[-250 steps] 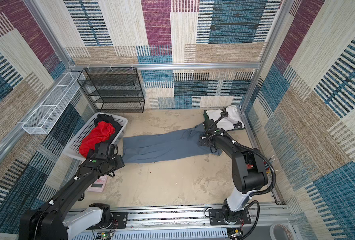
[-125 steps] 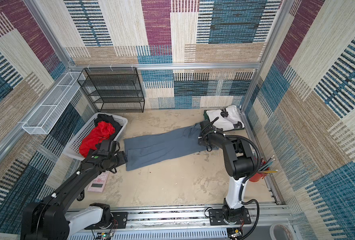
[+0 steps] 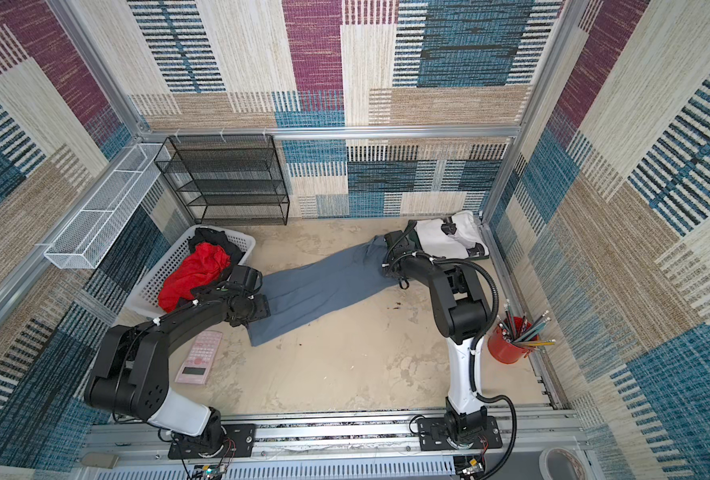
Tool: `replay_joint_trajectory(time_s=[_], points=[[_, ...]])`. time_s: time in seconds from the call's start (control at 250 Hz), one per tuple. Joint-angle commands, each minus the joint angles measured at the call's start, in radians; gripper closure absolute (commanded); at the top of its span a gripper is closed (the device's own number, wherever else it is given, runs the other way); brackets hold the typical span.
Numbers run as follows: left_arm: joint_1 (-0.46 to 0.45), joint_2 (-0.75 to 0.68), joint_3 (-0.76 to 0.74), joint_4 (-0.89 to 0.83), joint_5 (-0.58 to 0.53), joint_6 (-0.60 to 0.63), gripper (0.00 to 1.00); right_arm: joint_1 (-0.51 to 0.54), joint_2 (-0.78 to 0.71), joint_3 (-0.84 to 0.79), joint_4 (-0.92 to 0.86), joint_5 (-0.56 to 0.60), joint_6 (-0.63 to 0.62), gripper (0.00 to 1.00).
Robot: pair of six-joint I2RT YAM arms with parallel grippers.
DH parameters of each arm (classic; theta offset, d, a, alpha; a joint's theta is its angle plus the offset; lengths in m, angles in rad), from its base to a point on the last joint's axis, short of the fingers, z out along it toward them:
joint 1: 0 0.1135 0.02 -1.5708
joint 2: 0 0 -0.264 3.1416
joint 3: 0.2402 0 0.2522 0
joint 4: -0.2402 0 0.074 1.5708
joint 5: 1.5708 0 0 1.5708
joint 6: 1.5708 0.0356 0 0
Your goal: Fold and stack the t-shirts
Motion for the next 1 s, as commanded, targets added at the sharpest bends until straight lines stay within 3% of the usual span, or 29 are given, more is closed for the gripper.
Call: replay_joint_trajectory(time_s=[0.0, 0.172, 0.292, 0.436, 0.56, 0.76, 0.936, 0.996], points=[[-0.017, 0.013, -0.019, -0.027, -0.025, 0.027, 0.31, 0.005, 0.077, 0.092, -0.112, -0.074, -0.050, 0.42], [-0.064, -0.002, -0.071, -0.065, -0.037, 0.007, 0.38, 0.004, 0.231, 0.371, -0.212, -0.024, -0.113, 0.36], [-0.114, -0.034, -0.108, -0.095, -0.034, -0.036, 0.42, 0.004, 0.368, 0.611, -0.305, -0.022, -0.138, 0.20], [-0.198, -0.068, -0.134, -0.174, -0.028, -0.072, 0.62, 0.004, 0.544, 0.923, -0.428, -0.032, -0.146, 0.00], [-0.300, -0.111, -0.175, -0.215, -0.026, -0.126, 0.77, -0.001, 0.649, 1.137, -0.508, -0.006, -0.151, 0.01], [-0.398, -0.155, -0.251, -0.261, -0.027, -0.199, 0.95, -0.014, 0.512, 0.945, -0.377, -0.050, -0.185, 0.01], [-0.492, -0.155, -0.260, -0.312, -0.021, -0.223, 0.96, -0.018, 0.426, 0.895, -0.370, -0.097, -0.273, 0.01], [-0.531, -0.155, -0.246, -0.340, -0.025, -0.235, 0.91, -0.021, 0.385, 0.866, -0.371, -0.116, -0.308, 0.01]])
